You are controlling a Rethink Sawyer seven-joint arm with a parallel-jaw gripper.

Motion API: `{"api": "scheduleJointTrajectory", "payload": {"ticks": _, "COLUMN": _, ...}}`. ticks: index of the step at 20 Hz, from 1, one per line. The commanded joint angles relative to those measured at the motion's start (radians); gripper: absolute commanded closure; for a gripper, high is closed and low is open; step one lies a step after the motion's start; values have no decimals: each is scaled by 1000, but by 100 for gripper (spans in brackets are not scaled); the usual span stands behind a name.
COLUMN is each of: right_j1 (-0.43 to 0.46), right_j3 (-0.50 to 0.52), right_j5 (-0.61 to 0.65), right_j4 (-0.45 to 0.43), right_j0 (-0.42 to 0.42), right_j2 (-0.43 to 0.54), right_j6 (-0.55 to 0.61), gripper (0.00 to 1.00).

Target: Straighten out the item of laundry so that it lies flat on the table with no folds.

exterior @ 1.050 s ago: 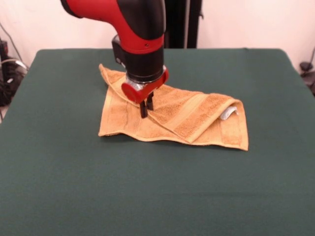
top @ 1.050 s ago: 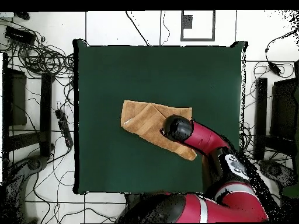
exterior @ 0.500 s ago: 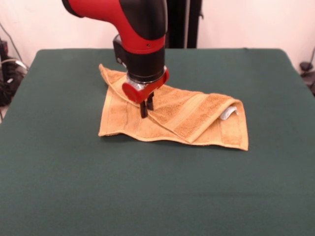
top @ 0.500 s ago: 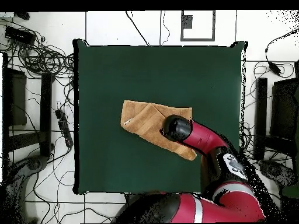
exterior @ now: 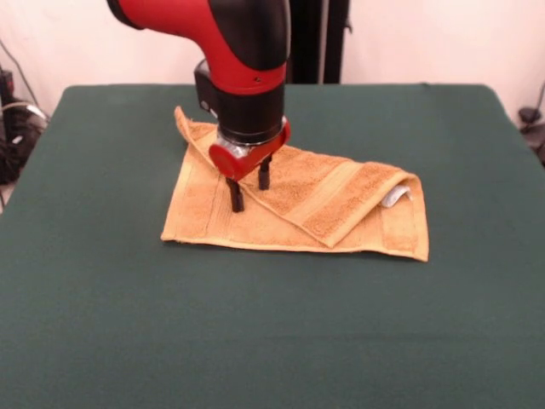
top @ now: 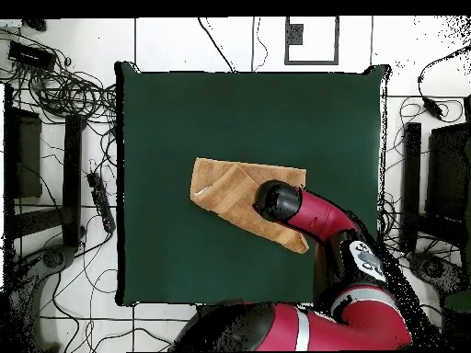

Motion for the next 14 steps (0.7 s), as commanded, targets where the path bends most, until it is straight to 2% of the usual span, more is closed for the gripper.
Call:
{"api": "scheduleJointTrajectory", "payload": {"ticks": 1, "right_j1": 139, "right_j3": -7, "right_j5": -43, "right_j4": 18, "right_j0": 7, "right_j2": 37, "right_j6": 298, "gripper": 0}}
{"api": "scheduleJointTrajectory", "payload": {"ticks": 6, "right_j1": 136, "right_j3": -6, "right_j5": -45, "right_j4": 20, "right_j0": 9, "right_j2": 37, "right_j6": 302, "gripper": 0}}
{"api": "scheduleJointTrajectory", "payload": {"ticks": 11, "right_j1": 108, "right_j3": 32, "right_j5": -86, "right_j4": 36, "right_j0": -31, "right_j2": 107, "right_j6": 297, "gripper": 0}}
{"api": "scheduleJointTrajectory", "payload": {"ticks": 14, "right_j1": 88, "right_j3": 48, "right_j5": -104, "right_j4": 34, "right_j0": -30, "right_j2": 114, "right_j6": 305, "gripper": 0}}
